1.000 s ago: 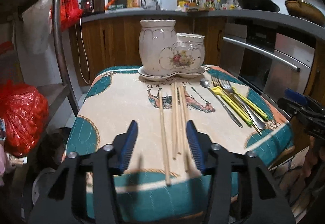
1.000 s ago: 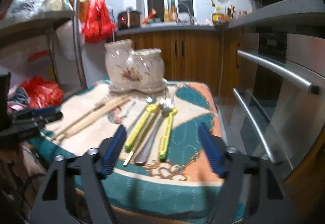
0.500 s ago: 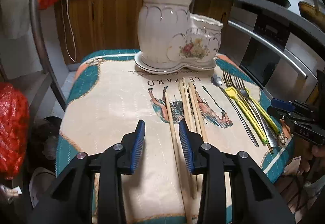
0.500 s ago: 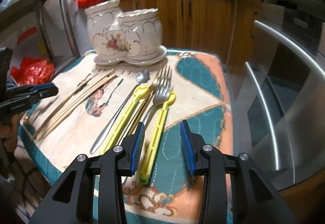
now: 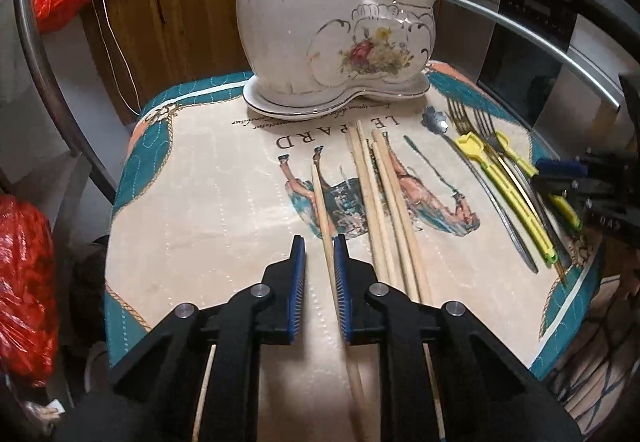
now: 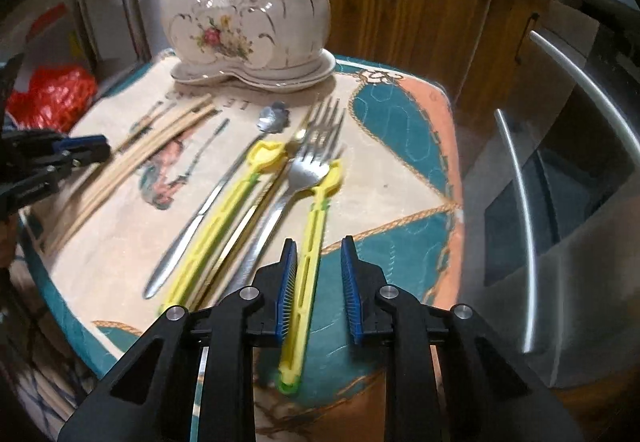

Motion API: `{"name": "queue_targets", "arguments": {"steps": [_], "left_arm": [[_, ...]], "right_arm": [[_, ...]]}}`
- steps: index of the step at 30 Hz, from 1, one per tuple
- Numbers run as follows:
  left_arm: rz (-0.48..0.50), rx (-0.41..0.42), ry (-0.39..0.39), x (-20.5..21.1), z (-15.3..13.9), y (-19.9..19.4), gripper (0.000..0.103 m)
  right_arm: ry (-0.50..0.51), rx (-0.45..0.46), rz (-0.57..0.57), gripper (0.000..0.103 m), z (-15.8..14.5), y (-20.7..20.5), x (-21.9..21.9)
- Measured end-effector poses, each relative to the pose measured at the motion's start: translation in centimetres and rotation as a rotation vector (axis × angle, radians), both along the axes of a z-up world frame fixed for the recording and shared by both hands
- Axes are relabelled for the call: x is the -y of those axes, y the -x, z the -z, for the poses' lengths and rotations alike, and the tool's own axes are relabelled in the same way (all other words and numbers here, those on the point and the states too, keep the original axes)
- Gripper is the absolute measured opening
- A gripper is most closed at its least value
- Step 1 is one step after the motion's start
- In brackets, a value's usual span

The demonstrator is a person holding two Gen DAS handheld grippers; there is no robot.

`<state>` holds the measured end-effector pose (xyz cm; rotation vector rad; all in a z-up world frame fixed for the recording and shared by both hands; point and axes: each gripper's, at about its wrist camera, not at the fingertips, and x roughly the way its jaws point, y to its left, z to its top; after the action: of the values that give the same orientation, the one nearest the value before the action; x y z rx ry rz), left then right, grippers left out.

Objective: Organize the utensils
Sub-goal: 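Grasp a chopstick with the left tool while the right tool grasps a yellow spoon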

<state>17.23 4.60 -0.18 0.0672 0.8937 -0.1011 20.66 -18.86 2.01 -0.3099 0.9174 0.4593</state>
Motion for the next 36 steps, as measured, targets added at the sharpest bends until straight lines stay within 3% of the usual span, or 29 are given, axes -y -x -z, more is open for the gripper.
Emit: {"name": "queue_targets", "arguments": {"steps": [5, 13, 15, 19, 22, 24, 26, 28, 32, 36], "left_arm": [[0.021, -0.075, -0.032, 0.1, -0.4, -0.6, 0.016], [0.125, -0.224, -0.209, 2.1, -0.7, -0.5, 0.028], [0.129, -0.249, -0.220, 2.0, -0.7, -0.3, 0.031], [0.113, -0.305, -0.237, 1.1, -0.8, -0.7, 0.057], [0.120, -0.356, -0.186, 0.3, -0.7, -1.2, 0.058], [0.136, -0.388, -0.145, -0.1, -0.7, -1.5, 0.051], [0.151, -0.402, -0.113, 0.0, -0.9, -1.4, 0.034], [0.161, -0.403, -0.110, 0.2, -0.9, -1.2, 0.025], [0.157, -0.435, -0.077, 0.1, -1.0, -1.3, 0.020], [0.153, -0.488, -0.080, -0.7, -1.0, -2.3, 0.006]], "right_arm": [[0.074, -0.070, -0.029, 0.024, -0.3, -1.8, -0.3], [0.210, -0.232, -0.111, 0.025, -0.8, -3.9, -1.9], [0.229, -0.264, -0.119, 0.025, -0.8, -4.3, -2.3], [0.247, -0.320, -0.120, 0.025, -0.6, -4.9, -2.6], [0.243, -0.340, -0.114, 0.025, -0.6, -5.1, -2.5], [0.237, -0.349, -0.118, 0.019, -0.6, -5.1, -2.6], [0.230, -0.353, -0.121, 0.014, -0.6, -5.0, -2.6], [0.226, -0.355, -0.121, 0.011, -0.6, -5.0, -2.7], [0.226, -0.360, -0.113, 0.011, -0.7, -4.9, -2.9], [0.224, -0.350, -0.109, 0.010, -0.8, -5.0, -2.7]]}}
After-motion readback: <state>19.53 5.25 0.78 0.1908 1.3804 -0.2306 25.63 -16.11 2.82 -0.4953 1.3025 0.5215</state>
